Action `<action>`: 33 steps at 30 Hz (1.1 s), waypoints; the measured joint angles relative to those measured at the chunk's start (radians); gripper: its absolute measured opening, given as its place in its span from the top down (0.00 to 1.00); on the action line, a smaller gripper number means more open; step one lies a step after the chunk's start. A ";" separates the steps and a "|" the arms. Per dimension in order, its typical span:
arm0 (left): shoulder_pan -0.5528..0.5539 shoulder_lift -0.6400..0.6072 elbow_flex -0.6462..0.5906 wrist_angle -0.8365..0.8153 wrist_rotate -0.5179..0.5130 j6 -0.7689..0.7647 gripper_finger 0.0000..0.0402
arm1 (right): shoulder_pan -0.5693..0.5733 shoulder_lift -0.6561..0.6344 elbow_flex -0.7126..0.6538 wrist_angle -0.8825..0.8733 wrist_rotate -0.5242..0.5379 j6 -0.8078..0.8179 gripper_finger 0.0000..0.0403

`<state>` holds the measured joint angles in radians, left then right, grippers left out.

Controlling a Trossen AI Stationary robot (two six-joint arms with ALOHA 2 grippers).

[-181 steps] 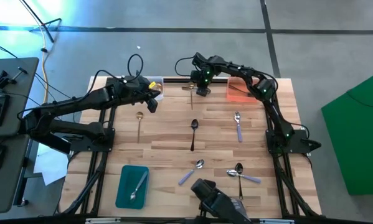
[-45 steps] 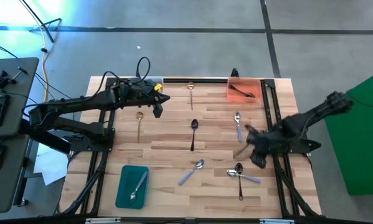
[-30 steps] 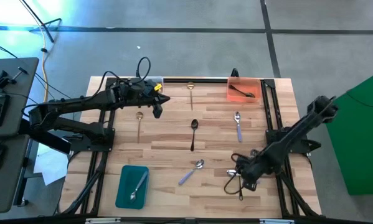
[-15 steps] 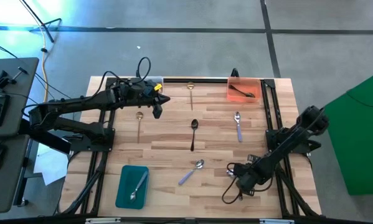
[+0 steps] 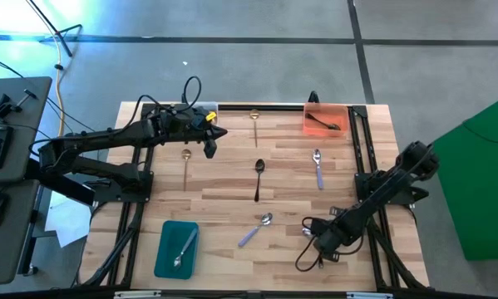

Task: Sort silverware by color (type)
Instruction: Put the bottom right purple spoon into the blue bin

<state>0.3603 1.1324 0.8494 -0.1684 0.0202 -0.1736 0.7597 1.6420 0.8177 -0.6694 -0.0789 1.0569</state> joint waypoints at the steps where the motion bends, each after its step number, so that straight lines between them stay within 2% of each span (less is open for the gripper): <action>1: 0.000 0.000 0.000 0.000 0.000 0.000 1.00 | -0.001 -0.007 -0.002 0.002 -0.001 0.001 0.94; 8: 0.000 0.000 0.000 0.002 0.002 0.001 1.00 | 0.003 -0.129 -0.005 -0.022 -0.037 0.079 0.94; 14: 0.000 0.000 0.000 0.002 0.012 -0.013 1.00 | 0.008 -0.280 -0.005 -0.073 0.003 0.172 0.94; 19: 0.000 0.000 0.000 0.012 0.023 -0.055 1.00 | -0.006 -0.438 -0.004 -0.114 0.096 0.201 0.94; 21: 0.000 0.000 0.000 0.021 0.032 -0.088 1.00 | -0.034 -0.500 -0.004 -0.117 0.136 0.200 0.94; 24: 0.014 0.000 0.000 0.055 0.123 -0.145 1.00 | -0.096 -0.584 -0.004 -0.117 0.227 0.174 0.94; 28: 0.025 0.000 0.000 0.102 0.192 -0.220 1.00 | -0.211 -0.680 -0.003 -0.057 0.352 0.059 0.94; 33: 0.032 0.000 0.000 0.185 0.242 -0.305 1.00 | -0.392 -0.739 -0.003 0.117 0.385 -0.149 0.94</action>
<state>0.3927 1.1324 0.8494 0.0170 0.2627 -0.4786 0.3679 0.9028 0.8150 -0.5521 0.3062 0.9082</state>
